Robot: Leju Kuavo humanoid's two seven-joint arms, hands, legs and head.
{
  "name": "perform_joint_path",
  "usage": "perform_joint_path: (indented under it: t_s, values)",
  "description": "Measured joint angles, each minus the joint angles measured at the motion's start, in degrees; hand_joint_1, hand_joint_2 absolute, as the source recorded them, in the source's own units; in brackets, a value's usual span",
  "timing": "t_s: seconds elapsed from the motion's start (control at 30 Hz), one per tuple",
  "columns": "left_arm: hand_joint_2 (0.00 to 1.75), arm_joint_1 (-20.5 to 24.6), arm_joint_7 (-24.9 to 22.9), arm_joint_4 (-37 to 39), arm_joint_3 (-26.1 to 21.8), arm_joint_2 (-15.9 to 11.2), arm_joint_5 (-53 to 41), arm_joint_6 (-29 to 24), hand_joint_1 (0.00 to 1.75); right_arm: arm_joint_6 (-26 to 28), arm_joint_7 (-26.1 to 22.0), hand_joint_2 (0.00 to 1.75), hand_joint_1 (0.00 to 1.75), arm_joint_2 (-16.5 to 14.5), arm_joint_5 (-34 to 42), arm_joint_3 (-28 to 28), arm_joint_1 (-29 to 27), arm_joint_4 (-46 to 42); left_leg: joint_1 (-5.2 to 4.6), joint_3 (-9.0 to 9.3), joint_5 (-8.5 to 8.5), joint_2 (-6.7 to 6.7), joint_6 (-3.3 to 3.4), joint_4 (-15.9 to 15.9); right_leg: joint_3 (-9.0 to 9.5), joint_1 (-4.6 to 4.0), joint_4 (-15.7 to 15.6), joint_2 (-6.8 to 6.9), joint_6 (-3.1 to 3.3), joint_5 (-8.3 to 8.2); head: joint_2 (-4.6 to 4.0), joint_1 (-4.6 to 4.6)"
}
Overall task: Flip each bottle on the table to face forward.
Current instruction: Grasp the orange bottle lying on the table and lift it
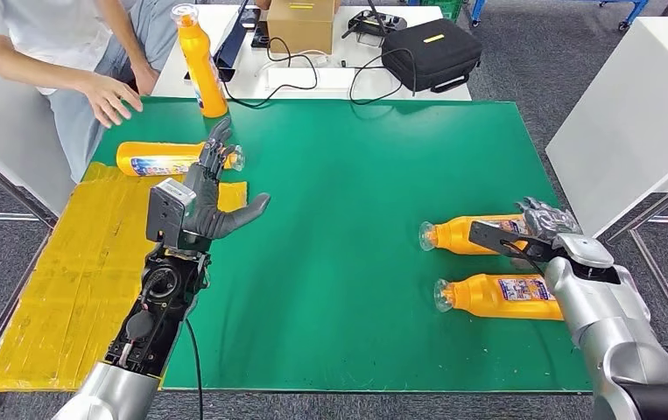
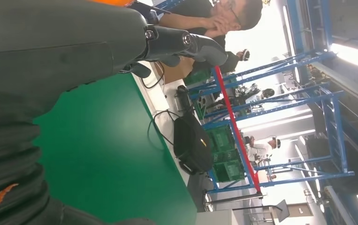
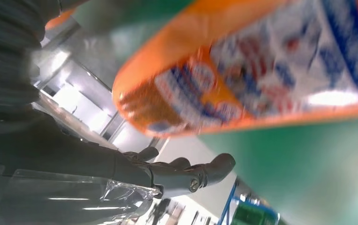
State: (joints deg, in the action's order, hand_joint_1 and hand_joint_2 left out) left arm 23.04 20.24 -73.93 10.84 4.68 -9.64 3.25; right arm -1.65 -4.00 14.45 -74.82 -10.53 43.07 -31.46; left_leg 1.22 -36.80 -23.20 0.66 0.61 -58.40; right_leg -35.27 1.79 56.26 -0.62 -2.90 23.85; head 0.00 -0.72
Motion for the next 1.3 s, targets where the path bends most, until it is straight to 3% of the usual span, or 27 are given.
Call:
perform_joint_path:
  t_s: [0.47,0.73,0.8,0.87,0.93,1.13,1.3]
  values:
    - [1.75,1.1,0.2,2.32,0.0,0.13,1.06,0.4,0.0,-1.28,0.19,1.75,0.0,-0.72,-0.25,-1.9,2.59,7.0,0.0,0.01,0.0,0.0,0.0,-0.01,0.0,0.0,0.0,0.0,0.0,0.0,0.0,0.0]
    - [1.75,1.22,1.24,3.84,0.0,0.12,2.32,0.3,0.0,1.28,3.88,1.75,0.1,-1.64,-1.83,-3.13,2.63,9.02,0.0,0.01,0.0,0.0,0.0,-0.01,0.01,0.0,0.0,0.0,0.0,0.0,0.0,0.01]
    - [1.75,1.17,1.32,4.03,0.0,0.09,2.52,0.3,0.0,1.93,4.38,1.75,0.4,-1.86,-2.0,-3.38,2.56,9.48,0.0,0.01,0.0,0.0,0.0,-0.01,0.01,0.0,0.0,0.0,0.0,0.0,0.0,0.01]
    - [1.75,1.14,1.35,4.11,0.0,0.07,2.6,0.3,0.0,2.29,4.57,1.75,0.99,-2.01,-2.05,-3.5,2.5,9.81,0.0,0.01,0.0,0.0,0.0,-0.01,0.01,0.0,0.0,0.0,0.0,0.0,0.0,0.01]
    - [1.75,1.1,1.36,4.15,0.0,0.05,2.77,0.3,0.0,2.63,4.74,1.75,1.38,-2.1,-2.11,-3.59,2.47,10.12,0.01,0.01,0.0,0.0,0.0,-0.01,0.01,0.0,-0.01,0.0,0.0,0.0,0.0,0.0]
    - [1.75,-0.01,1.56,4.11,0.0,-0.09,3.55,0.26,0.0,5.36,5.93,1.75,1.5,-2.26,-2.16,-3.81,1.42,10.54,0.01,0.04,0.0,-0.01,0.0,-0.01,0.02,-0.01,-0.01,0.0,0.0,0.01,0.0,0.01]
    - [1.75,-1.79,2.05,3.53,0.0,-0.27,3.87,0.15,0.0,6.04,6.67,1.75,1.71,-2.27,-2.28,-3.91,0.75,10.59,0.02,0.11,-0.01,-0.01,-0.01,0.0,0.07,-0.01,-0.03,0.01,0.01,0.01,0.0,0.02]
